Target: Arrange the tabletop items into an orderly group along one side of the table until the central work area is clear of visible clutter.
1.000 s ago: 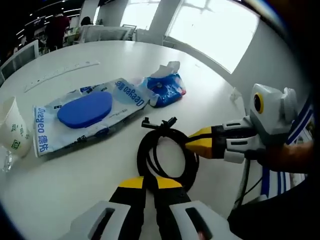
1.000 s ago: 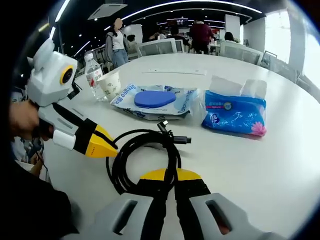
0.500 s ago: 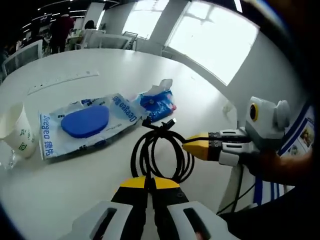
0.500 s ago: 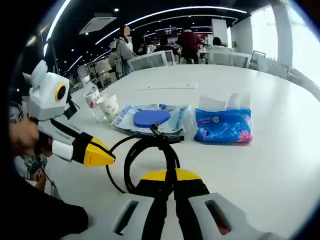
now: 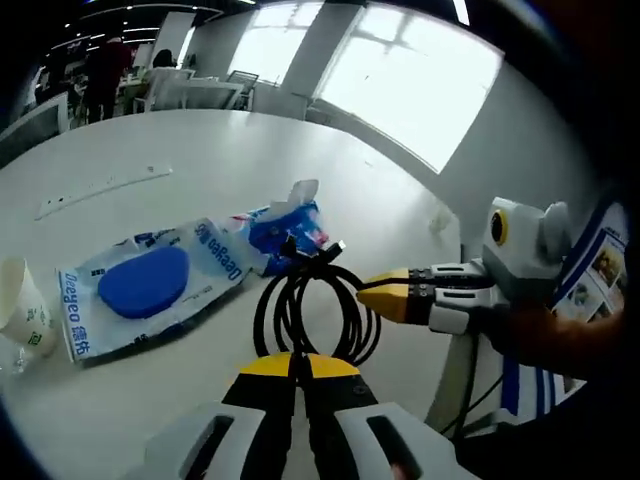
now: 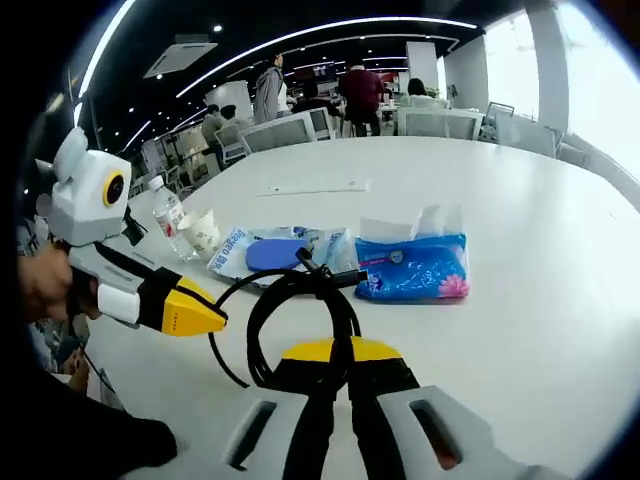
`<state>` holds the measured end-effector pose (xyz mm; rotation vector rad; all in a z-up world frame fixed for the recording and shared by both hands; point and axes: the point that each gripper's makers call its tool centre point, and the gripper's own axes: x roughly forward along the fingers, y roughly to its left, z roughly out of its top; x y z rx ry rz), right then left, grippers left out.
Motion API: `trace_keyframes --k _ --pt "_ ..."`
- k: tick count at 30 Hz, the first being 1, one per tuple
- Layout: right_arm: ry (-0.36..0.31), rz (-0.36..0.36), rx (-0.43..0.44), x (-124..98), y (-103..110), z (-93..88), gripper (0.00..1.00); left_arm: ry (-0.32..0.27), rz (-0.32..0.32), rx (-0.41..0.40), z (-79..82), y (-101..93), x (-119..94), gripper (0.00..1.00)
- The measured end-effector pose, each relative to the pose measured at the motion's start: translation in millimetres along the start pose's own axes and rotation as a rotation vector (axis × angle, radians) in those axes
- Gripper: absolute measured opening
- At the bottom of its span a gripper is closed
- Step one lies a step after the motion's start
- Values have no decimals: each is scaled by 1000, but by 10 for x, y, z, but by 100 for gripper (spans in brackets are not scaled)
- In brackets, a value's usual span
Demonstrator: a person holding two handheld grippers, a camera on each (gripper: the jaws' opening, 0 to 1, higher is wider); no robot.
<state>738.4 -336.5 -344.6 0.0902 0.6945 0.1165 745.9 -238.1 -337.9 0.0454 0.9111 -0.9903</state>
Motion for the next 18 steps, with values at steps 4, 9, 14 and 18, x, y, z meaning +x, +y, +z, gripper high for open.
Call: trace_keyframes --k 4,9,14,18 --pt "36 -3 -5 46 -69 -27 0 26 -5 -13 -1 6 111 1" --pt "78 1 -4 182 -149 -121 0 72 -6 -46 -58 58 279 1" --pt "95 6 7 217 -149 -157 0 92 3 -56 -60 117 369 1" --pt "92 2 2 289 -128 -209 0 102 13 -62 -90 164 403 1"
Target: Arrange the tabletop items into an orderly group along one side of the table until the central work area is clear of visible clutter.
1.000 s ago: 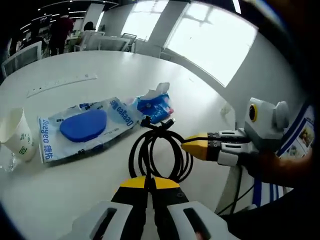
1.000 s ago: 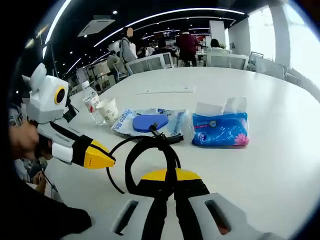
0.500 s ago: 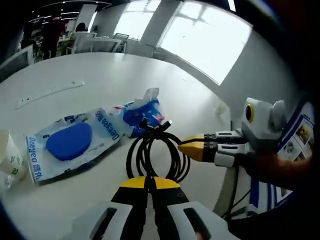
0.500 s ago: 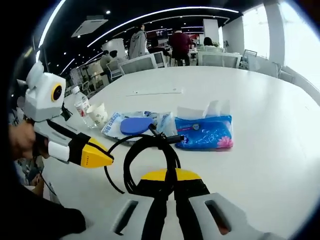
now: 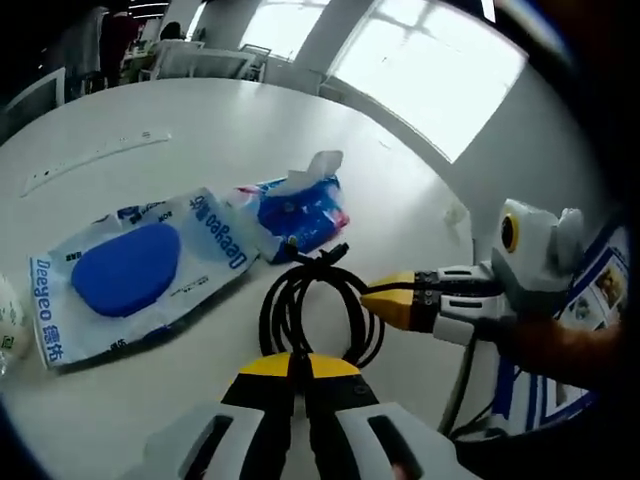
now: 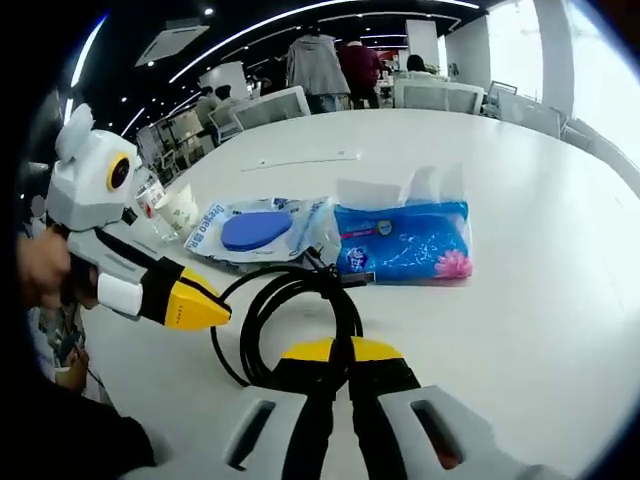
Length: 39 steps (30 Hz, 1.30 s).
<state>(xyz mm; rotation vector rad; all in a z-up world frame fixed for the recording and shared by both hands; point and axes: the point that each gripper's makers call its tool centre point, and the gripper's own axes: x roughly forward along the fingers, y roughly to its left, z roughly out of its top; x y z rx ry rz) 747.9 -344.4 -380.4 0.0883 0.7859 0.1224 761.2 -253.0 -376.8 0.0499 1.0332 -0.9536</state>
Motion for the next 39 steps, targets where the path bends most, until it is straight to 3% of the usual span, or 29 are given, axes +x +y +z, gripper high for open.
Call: trace_keyframes --k 12,26,32,39 --pt "30 -21 14 183 13 -162 1 23 22 -39 -60 109 105 2" --pt "29 -34 27 183 14 -132 3 -8 6 -28 -80 126 101 5" --pt "5 -39 36 156 27 -79 13 -41 -1 -1 -107 124 53 19" --pt "-53 -24 9 25 90 55 26 -130 11 18 -98 172 -203 29"
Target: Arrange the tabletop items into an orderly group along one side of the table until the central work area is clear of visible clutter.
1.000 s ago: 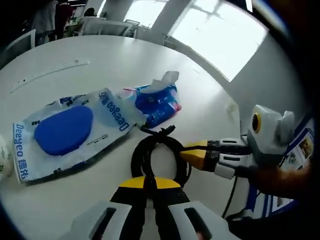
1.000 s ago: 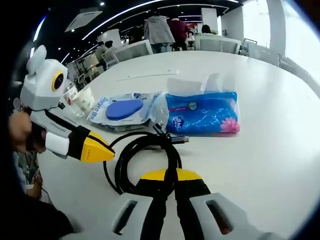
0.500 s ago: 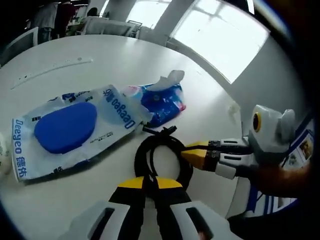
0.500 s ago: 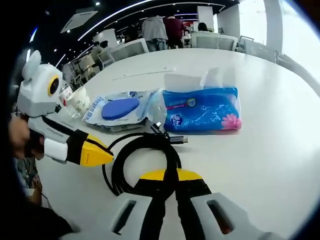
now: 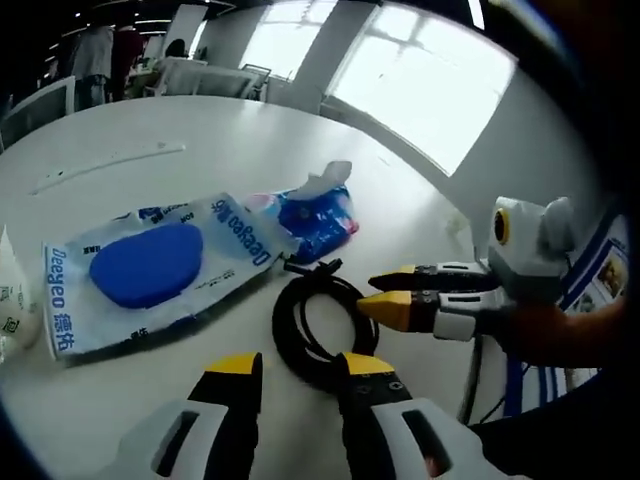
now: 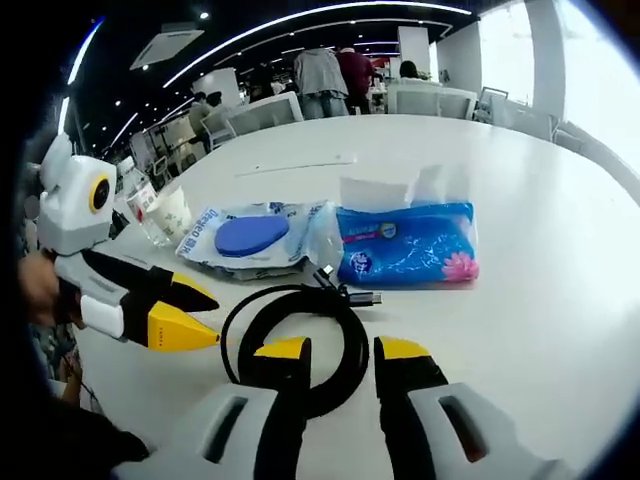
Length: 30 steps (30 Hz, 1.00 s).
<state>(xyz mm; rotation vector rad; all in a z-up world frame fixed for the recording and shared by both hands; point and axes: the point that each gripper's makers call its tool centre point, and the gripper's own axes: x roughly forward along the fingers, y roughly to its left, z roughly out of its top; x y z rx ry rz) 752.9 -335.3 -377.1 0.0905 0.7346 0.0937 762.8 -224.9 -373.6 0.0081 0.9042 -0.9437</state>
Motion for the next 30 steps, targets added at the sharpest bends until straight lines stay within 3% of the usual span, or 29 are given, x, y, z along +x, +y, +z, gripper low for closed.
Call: trace_keyframes --k 8,15,22,30 --pt "-63 28 -25 -119 34 185 38 -73 45 9 -78 101 -430 35" --pt "-92 59 -63 -226 108 323 50 -125 107 3 -113 382 -834 41" --pt "-103 81 -74 -325 155 386 64 -175 189 -21 -160 619 -1260 50" --pt "-115 108 -96 -523 220 433 80 -228 257 -48 -152 746 -1723 65"
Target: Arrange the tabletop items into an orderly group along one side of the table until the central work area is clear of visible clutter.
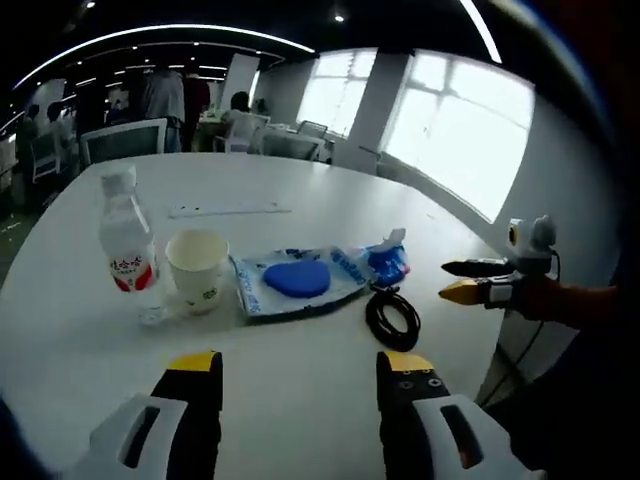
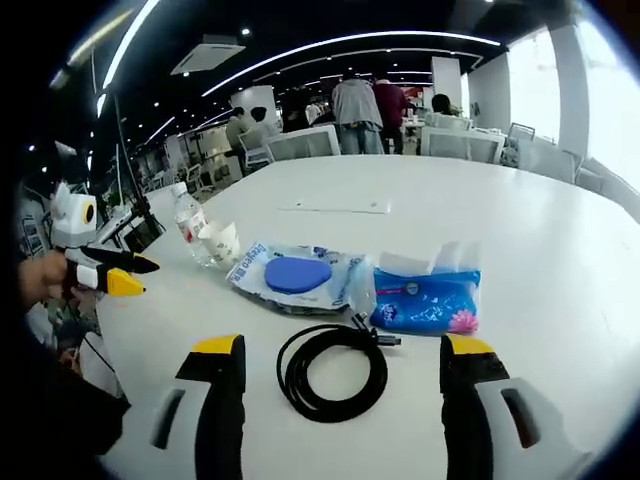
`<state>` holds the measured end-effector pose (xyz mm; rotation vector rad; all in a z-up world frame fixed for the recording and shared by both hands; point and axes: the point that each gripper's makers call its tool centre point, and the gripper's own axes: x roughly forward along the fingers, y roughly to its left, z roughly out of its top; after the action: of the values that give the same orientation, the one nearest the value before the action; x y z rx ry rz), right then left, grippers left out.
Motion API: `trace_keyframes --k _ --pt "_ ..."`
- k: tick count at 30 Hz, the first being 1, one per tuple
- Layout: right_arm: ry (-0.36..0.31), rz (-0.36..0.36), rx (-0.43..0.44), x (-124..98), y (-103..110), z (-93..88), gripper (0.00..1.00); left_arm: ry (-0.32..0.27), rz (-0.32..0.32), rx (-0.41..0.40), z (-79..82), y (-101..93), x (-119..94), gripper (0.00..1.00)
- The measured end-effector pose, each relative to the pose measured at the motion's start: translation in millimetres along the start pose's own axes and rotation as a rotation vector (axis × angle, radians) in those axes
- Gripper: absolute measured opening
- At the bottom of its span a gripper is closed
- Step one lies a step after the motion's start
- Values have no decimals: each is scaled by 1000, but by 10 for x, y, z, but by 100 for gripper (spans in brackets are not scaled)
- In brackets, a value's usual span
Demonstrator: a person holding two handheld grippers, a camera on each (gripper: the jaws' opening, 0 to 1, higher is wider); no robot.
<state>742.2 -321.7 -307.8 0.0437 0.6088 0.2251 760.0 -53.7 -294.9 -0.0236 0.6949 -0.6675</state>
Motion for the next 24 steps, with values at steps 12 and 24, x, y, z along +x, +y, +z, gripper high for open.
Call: trace_keyframes --k 12,24 --pt "-10 0 -3 -290 -114 22 93 -55 -18 21 92 27 -278 85" --pt "-5 13 -3 -401 -130 27 99 -51 3 -3 62 135 -361 97"
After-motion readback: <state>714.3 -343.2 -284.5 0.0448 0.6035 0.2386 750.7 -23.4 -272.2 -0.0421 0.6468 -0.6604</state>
